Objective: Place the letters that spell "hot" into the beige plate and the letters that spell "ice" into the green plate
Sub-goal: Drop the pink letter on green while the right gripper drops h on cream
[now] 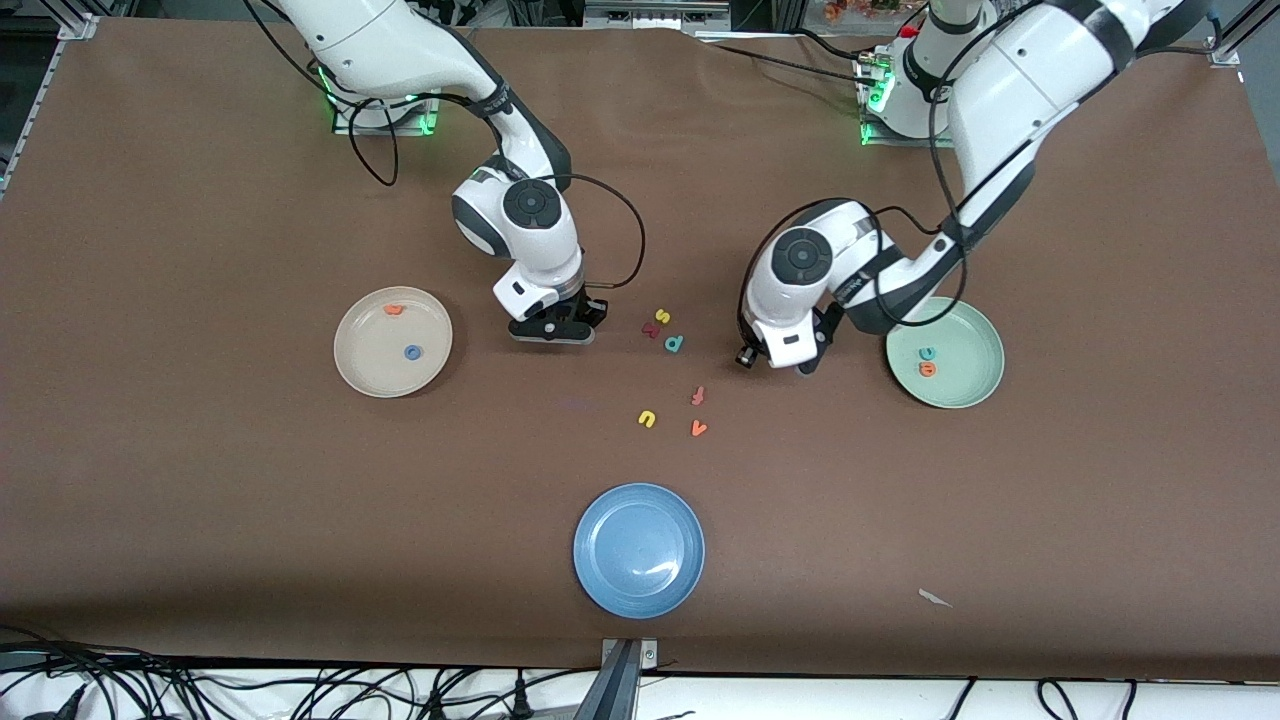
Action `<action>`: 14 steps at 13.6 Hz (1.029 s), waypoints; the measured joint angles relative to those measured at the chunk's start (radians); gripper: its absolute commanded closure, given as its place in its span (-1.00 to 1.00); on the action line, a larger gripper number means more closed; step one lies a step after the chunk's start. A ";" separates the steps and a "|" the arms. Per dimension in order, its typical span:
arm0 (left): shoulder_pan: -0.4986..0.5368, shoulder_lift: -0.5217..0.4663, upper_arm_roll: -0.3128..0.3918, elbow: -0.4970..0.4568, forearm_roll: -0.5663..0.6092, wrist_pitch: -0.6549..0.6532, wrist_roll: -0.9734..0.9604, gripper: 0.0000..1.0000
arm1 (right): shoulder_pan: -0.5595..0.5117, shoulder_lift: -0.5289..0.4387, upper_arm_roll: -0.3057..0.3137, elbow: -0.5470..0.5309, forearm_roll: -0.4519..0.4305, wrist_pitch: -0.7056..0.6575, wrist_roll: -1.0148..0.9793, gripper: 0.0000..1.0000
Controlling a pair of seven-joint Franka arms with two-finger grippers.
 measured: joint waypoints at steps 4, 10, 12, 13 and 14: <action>0.323 -0.038 -0.224 0.011 -0.004 -0.116 0.300 1.00 | -0.062 -0.106 -0.006 -0.003 -0.003 -0.191 -0.147 1.00; 0.590 -0.045 -0.264 0.007 -0.005 -0.387 0.966 1.00 | -0.232 -0.239 -0.009 -0.139 -0.003 -0.234 -0.439 1.00; 0.651 -0.044 -0.226 0.005 -0.004 -0.414 1.173 1.00 | -0.295 -0.274 -0.009 -0.192 -0.003 -0.234 -0.540 1.00; 0.669 -0.043 -0.201 0.003 0.000 -0.415 1.246 1.00 | -0.319 -0.295 -0.010 -0.215 -0.003 -0.234 -0.580 1.00; 0.678 -0.040 -0.180 0.001 0.011 -0.415 1.289 1.00 | -0.335 -0.314 -0.012 -0.235 -0.003 -0.234 -0.614 0.98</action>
